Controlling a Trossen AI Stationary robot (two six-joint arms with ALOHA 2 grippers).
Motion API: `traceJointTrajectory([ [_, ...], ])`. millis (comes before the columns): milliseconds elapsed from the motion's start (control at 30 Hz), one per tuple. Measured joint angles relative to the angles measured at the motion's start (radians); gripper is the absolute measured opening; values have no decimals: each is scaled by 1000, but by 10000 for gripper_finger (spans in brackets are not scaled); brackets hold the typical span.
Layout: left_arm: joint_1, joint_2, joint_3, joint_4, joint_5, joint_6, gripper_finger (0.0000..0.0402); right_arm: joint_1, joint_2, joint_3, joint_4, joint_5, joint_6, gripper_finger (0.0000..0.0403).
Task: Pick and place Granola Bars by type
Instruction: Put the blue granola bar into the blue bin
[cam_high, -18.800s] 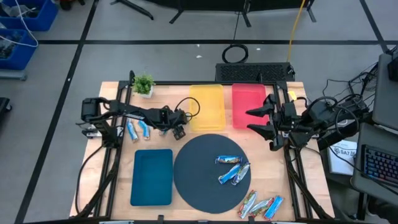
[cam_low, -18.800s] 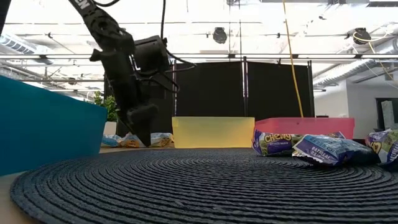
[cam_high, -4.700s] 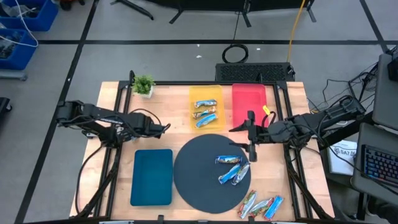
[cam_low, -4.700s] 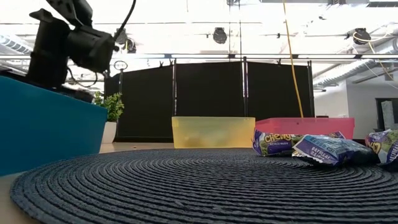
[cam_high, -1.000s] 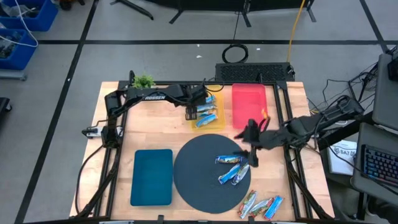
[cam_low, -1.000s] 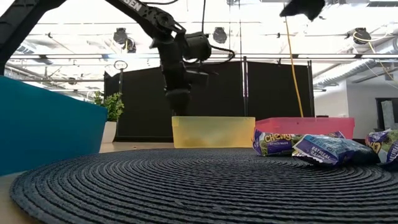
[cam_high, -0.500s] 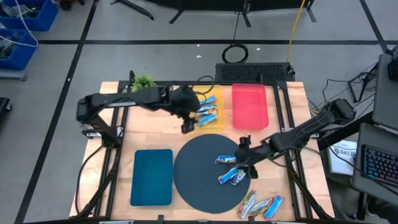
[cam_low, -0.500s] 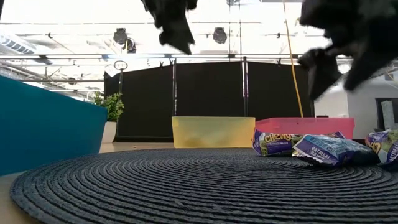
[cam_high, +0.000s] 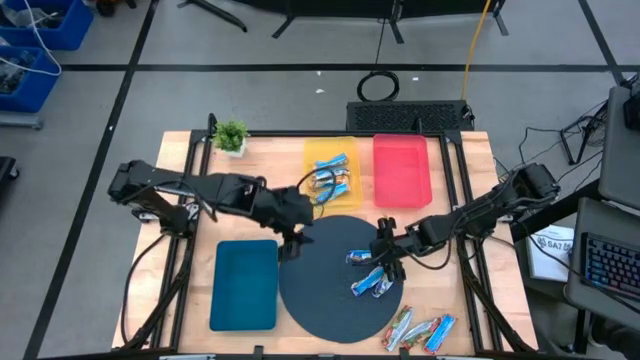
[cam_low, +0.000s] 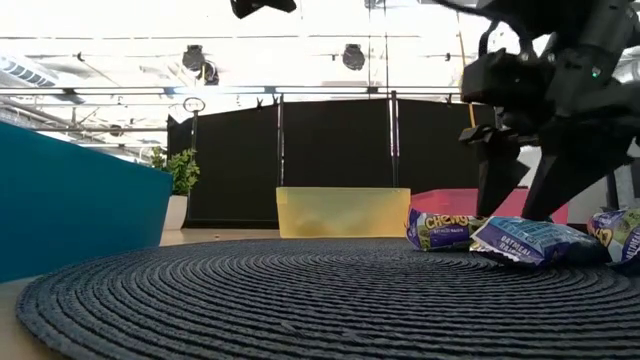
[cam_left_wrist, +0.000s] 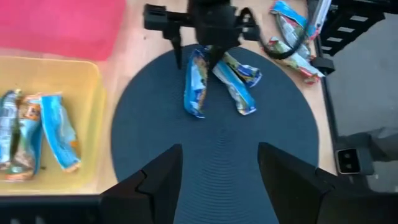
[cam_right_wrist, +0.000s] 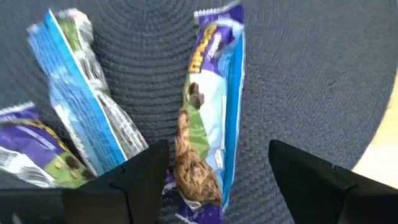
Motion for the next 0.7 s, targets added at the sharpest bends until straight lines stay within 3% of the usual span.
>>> traceJointTrajectory([
  [333,-88,0,0,8,-25,-101,213,-1,35,-45,47,0,-3,213],
  [433,-102,0,0,14,-48,-105,214,-1,19,-46,44,0,-7,168],
  [633,-104,0,0,4,-107,-140,214,-27,-53,-34,52,1,-11,29],
  [700,-97,0,0,4,-111,-151,214,-34,-91,-30,51,11,-6,23],
])
